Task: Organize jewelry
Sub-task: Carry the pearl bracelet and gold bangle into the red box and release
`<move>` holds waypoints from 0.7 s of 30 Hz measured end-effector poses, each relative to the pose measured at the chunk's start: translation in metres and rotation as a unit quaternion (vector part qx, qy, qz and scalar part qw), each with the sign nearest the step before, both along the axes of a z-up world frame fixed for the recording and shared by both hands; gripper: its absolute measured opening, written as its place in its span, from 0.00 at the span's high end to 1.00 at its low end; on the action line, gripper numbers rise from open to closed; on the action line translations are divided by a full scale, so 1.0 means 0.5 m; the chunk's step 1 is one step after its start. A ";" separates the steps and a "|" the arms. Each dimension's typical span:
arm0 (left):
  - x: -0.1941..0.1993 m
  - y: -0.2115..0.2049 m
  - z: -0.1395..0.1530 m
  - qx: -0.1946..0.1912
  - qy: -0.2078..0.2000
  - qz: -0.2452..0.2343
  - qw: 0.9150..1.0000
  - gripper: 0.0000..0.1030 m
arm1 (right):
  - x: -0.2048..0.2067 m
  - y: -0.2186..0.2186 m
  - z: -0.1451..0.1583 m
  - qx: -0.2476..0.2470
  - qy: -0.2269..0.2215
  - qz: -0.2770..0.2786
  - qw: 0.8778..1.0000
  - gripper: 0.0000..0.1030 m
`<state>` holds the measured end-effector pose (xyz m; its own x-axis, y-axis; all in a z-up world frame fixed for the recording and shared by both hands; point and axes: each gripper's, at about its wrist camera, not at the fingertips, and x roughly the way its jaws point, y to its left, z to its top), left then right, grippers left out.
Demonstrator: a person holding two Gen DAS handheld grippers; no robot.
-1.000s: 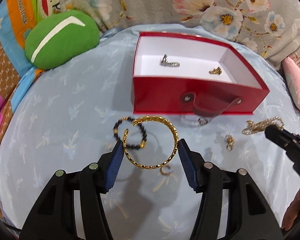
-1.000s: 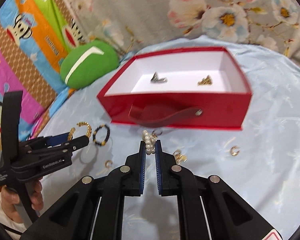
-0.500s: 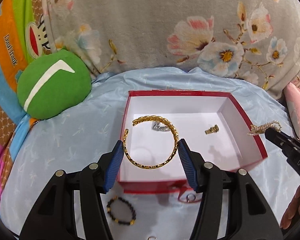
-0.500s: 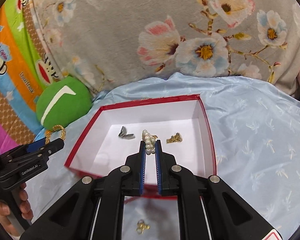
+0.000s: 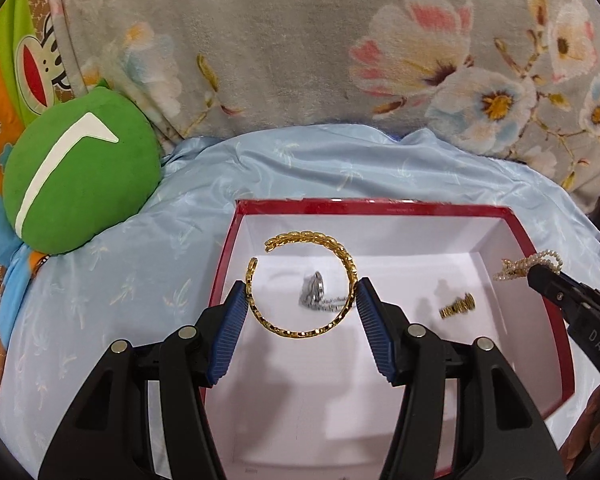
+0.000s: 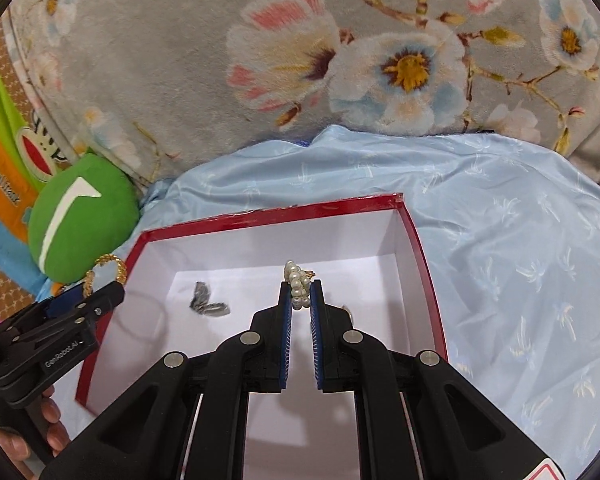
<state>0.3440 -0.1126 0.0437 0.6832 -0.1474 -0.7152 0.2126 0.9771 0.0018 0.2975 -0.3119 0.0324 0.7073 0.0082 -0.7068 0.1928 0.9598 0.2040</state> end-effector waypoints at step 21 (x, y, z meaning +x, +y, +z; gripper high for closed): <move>0.059 -0.018 -0.089 0.026 0.047 0.005 0.999 0.46 | 0.114 -0.013 -0.091 -0.037 0.099 -0.011 0.994 0.91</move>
<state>0.3737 -0.1214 -0.0006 0.6132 -0.1019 -0.7833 0.2047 0.9783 0.0330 0.3546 -0.3182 -0.0132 0.5531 -0.0623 -0.8308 0.2429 0.9659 0.0893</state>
